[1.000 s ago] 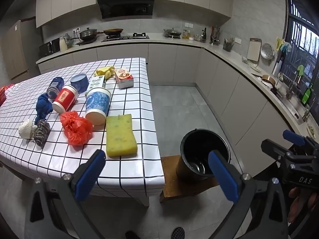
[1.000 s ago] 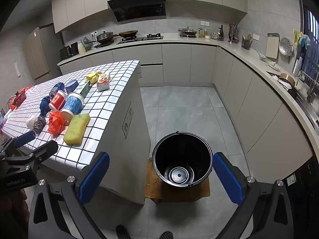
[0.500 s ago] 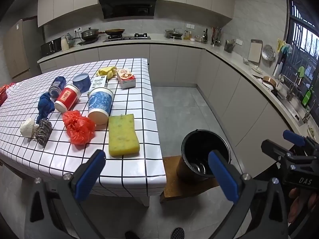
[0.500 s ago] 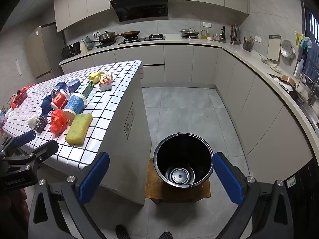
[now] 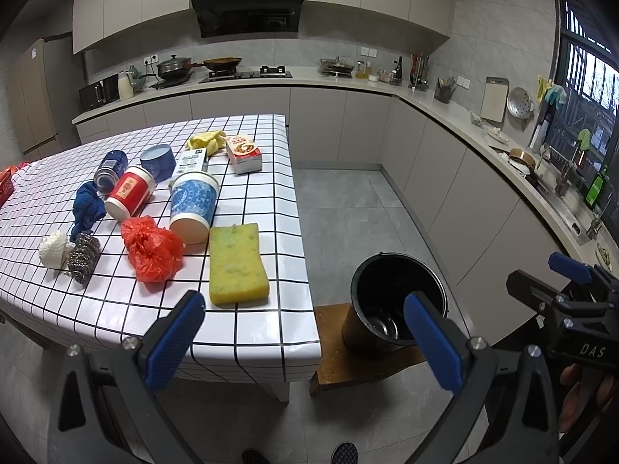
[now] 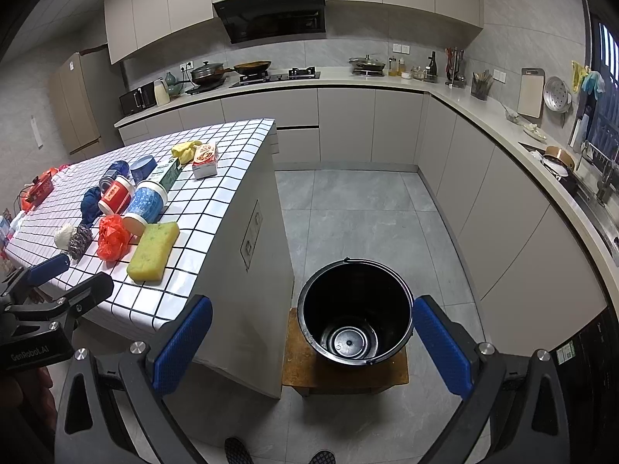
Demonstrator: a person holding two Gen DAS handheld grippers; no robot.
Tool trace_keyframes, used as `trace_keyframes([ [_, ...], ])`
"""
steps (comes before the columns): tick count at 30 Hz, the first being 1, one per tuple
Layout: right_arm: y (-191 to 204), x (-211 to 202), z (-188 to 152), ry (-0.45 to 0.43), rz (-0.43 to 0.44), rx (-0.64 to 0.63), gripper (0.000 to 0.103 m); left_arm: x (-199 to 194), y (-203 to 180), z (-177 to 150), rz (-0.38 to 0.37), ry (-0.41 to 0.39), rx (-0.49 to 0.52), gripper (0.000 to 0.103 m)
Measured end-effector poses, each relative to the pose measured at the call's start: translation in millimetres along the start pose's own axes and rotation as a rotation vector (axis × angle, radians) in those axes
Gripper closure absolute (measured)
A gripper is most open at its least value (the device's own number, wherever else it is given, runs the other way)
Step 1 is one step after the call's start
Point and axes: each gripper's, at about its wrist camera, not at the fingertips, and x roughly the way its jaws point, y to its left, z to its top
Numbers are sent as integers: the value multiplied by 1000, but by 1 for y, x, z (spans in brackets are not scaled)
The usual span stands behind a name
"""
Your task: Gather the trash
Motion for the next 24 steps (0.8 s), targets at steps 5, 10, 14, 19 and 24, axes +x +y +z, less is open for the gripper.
trace_keyframes([
  [5, -1, 1, 1, 1, 1, 1, 0, 0, 0, 1, -1, 0, 1, 0],
  [10, -1, 1, 2, 3, 0, 0, 0, -1, 0, 1, -1, 0, -3, 0],
  [14, -1, 2, 1, 3, -2, 2, 0, 0, -2, 0, 2, -2, 0, 0],
  [19, -1, 3, 2, 3, -2, 3, 0, 0, -5, 1, 2, -1, -1, 0],
  [24, -2, 2, 1, 2, -1, 3, 0, 2, -7, 3, 2, -3, -1, 0],
])
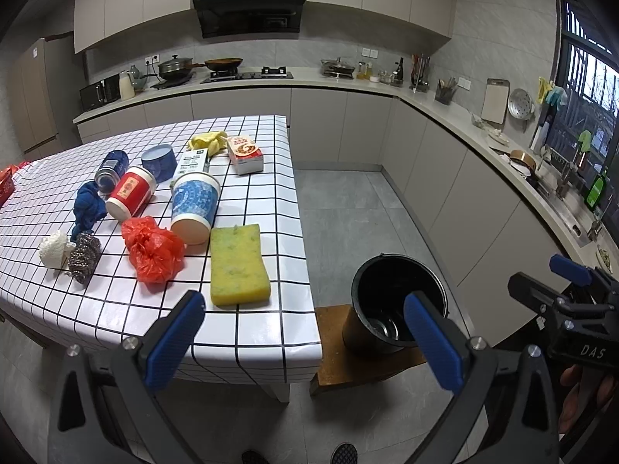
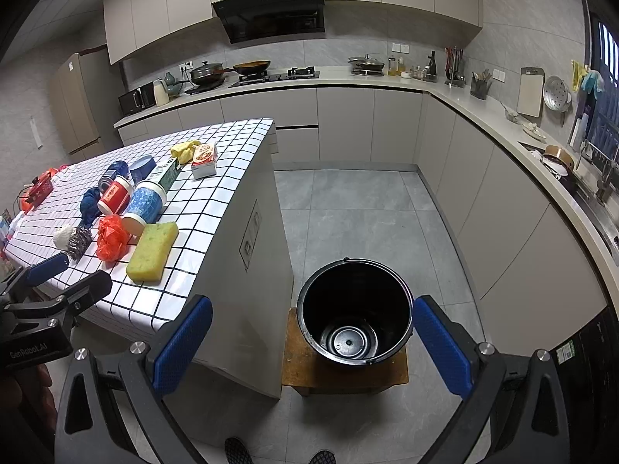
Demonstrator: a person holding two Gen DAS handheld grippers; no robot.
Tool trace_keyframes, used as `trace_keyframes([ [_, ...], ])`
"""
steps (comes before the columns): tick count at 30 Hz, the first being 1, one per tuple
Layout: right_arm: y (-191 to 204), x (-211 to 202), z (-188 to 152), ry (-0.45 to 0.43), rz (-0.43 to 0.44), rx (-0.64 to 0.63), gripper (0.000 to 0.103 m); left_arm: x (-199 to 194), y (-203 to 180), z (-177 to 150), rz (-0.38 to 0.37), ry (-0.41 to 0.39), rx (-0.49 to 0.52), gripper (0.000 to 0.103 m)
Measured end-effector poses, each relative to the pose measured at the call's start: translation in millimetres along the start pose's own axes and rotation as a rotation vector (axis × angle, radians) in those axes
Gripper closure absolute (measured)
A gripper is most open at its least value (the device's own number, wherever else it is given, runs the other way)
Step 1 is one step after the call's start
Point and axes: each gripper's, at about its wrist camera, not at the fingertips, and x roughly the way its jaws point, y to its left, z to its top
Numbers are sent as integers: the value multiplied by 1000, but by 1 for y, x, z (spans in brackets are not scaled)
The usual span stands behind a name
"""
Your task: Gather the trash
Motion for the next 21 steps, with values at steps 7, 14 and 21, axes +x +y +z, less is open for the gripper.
trace_keyframes([
  [7, -1, -1, 0, -2, 1, -1, 0, 0, 5, -2, 0, 1, -2, 0],
  [14, -1, -1, 0, -3, 1, -1, 0, 1, 4, -1, 1, 0, 0, 0],
  [21, -1, -1, 0, -3, 2, -1, 0, -1, 5, 0, 4, 0, -4, 0],
])
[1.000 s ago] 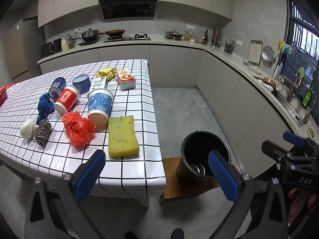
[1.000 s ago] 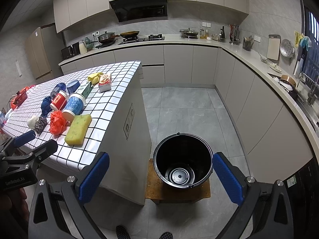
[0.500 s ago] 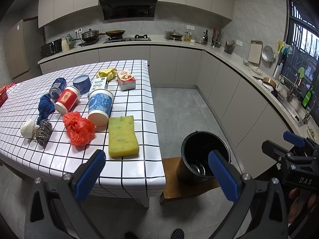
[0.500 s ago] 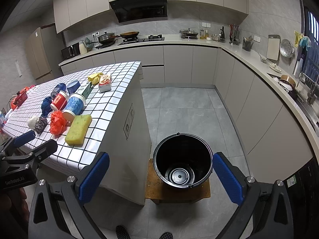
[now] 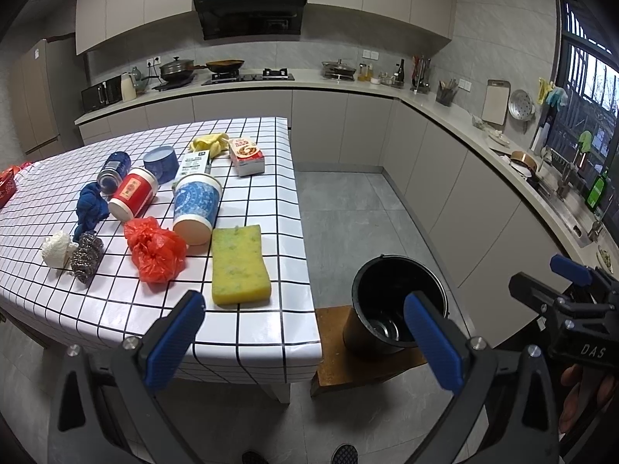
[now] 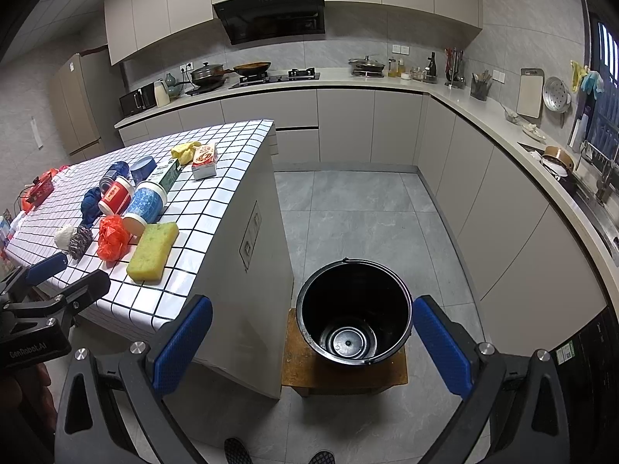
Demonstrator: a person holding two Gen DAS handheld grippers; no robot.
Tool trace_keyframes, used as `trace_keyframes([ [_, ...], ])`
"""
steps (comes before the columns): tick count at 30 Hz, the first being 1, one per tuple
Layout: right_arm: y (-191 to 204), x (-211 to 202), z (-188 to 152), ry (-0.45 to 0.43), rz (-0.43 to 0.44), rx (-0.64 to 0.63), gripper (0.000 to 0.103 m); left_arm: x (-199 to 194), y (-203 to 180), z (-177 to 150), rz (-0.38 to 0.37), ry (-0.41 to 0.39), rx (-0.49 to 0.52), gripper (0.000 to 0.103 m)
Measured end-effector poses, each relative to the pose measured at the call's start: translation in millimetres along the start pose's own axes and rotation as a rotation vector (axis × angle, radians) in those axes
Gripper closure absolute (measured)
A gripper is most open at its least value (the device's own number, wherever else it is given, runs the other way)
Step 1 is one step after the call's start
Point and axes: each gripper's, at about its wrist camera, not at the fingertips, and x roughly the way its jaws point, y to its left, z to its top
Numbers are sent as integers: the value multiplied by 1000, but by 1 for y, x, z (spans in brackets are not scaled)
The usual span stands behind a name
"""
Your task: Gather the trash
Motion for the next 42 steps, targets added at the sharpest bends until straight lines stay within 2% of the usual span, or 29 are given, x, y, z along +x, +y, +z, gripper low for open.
trace_keyframes([
  [22, 2, 4, 0, 7, 1, -16, 0, 2, 10, 3, 11, 1, -10, 0],
  [30, 11, 14, 7, 13, 31, -10, 0, 4, 32, 1, 53, 0, -28, 0],
  [35, 30, 23, 13, 7, 54, -33, 0, 5, 50, -3, 78, 6, -47, 0],
  [42, 61, 37, 17, -21, 109, -77, 0, 4, 92, -6, 97, 1, -156, 0],
])
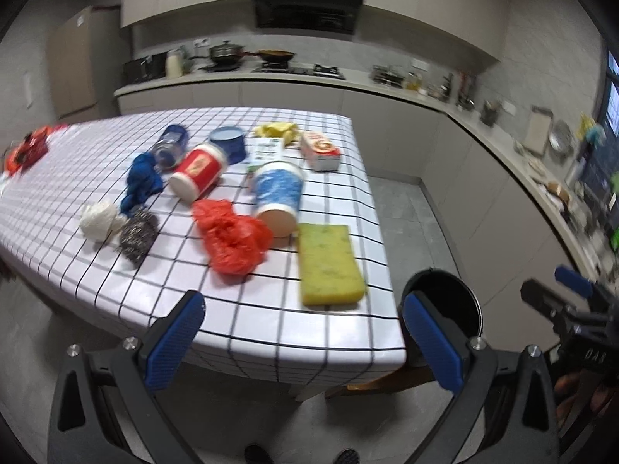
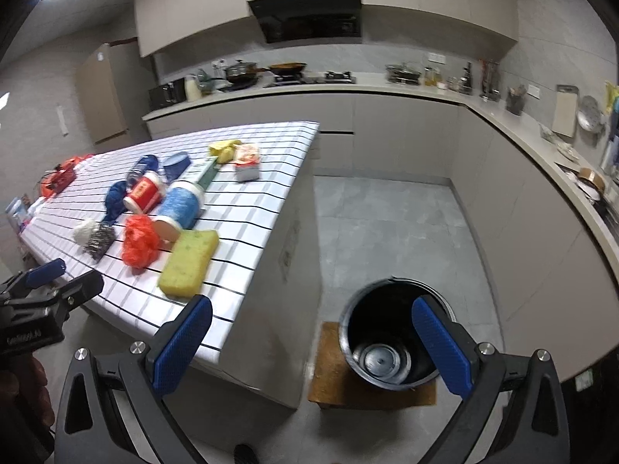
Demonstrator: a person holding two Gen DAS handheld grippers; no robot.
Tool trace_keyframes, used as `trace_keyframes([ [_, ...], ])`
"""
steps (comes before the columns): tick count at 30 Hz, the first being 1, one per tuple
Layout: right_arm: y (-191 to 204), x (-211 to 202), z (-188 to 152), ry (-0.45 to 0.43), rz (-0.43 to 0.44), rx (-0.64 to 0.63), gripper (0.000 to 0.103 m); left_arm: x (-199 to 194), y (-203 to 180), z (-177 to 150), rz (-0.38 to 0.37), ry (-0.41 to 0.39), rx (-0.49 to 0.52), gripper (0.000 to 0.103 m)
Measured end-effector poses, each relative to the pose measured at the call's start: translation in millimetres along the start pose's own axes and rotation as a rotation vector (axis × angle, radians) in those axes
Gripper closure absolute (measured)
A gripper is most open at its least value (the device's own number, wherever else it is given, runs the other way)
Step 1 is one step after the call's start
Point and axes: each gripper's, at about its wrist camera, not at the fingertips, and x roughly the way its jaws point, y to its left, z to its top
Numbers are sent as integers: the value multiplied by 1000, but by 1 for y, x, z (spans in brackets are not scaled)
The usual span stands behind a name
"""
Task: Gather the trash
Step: 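Grasp the yellow sponge with the right tool while the left tool grasps the steel wool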
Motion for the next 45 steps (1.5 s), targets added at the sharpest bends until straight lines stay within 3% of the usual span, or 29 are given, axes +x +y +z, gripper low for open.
trace_keyframes([
  [8, 39, 34, 4, 90, 69, -6, 0, 3, 44, -6, 14, 1, -80, 0],
  [17, 96, 71, 10, 112, 98, -83, 0, 26, 101, -17, 52, 61, -122, 0],
  [21, 120, 95, 14, 126, 96, -93, 0, 41, 125, -12, 100, 61, -90, 10],
  [24, 134, 113, 14, 137, 80, -90, 8, 58, 146, -5, 115, 71, -80, 18],
  [33, 158, 163, 14, 201, 12, -53, 23, 102, 190, 16, 81, 91, -79, 19],
  [38, 159, 184, 12, 235, -13, -23, 33, 122, 200, 25, 50, 110, -71, 25],
  [45, 155, 207, 31, 208, -60, -14, 41, 137, 198, 32, 32, 115, -41, 36],
])
